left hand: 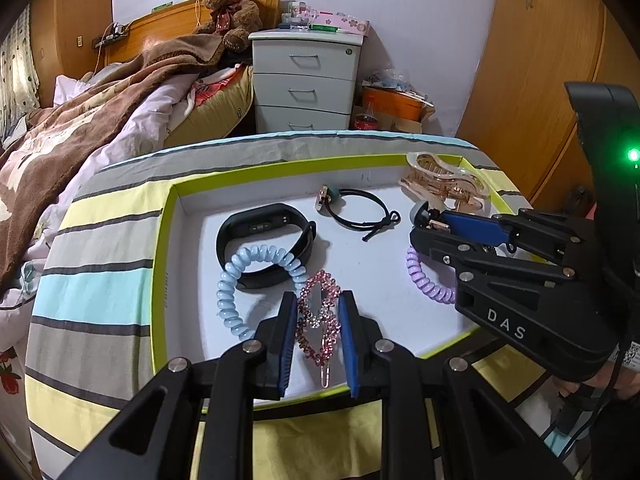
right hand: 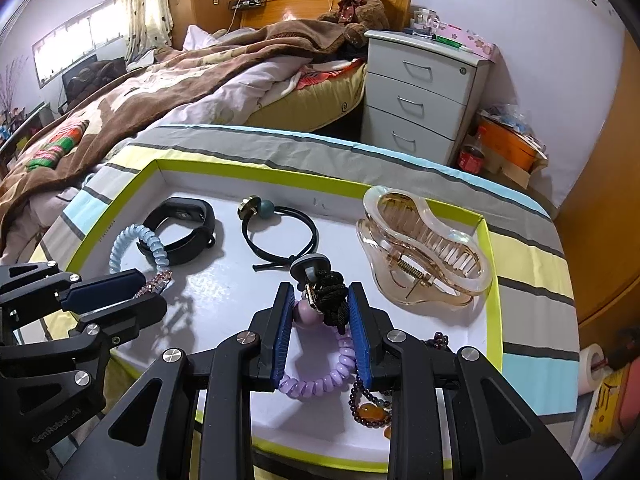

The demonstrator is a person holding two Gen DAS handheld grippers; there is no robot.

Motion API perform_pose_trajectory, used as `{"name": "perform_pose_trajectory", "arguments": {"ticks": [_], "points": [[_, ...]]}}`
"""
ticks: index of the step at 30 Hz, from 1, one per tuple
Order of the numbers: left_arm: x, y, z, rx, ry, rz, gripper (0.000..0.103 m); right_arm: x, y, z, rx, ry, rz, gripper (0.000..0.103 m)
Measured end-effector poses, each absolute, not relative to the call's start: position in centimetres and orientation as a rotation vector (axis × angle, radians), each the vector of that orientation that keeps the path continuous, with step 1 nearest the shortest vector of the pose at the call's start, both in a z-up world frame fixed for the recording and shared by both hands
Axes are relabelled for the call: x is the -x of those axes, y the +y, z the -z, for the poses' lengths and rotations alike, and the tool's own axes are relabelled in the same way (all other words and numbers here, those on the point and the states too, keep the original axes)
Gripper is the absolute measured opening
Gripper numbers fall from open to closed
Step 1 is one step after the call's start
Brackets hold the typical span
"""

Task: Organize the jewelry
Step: 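Open both grippers to release the clip and hair tie into the tray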

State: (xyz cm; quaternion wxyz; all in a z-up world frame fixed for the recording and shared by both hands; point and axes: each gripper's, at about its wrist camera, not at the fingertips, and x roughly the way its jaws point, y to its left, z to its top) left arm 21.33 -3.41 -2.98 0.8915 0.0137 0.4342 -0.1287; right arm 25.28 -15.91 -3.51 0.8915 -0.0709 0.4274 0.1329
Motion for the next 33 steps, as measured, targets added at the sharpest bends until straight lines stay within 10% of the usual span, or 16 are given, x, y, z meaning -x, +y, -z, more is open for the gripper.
{"name": "perform_pose_trajectory", "arguments": {"ticks": [33], "points": [[-21.34,-2.74,2.75,0.003,0.893,0.263,0.048,-25.13,-16.10,3.08,0.102,0.881,-0.284,0.037]]}}
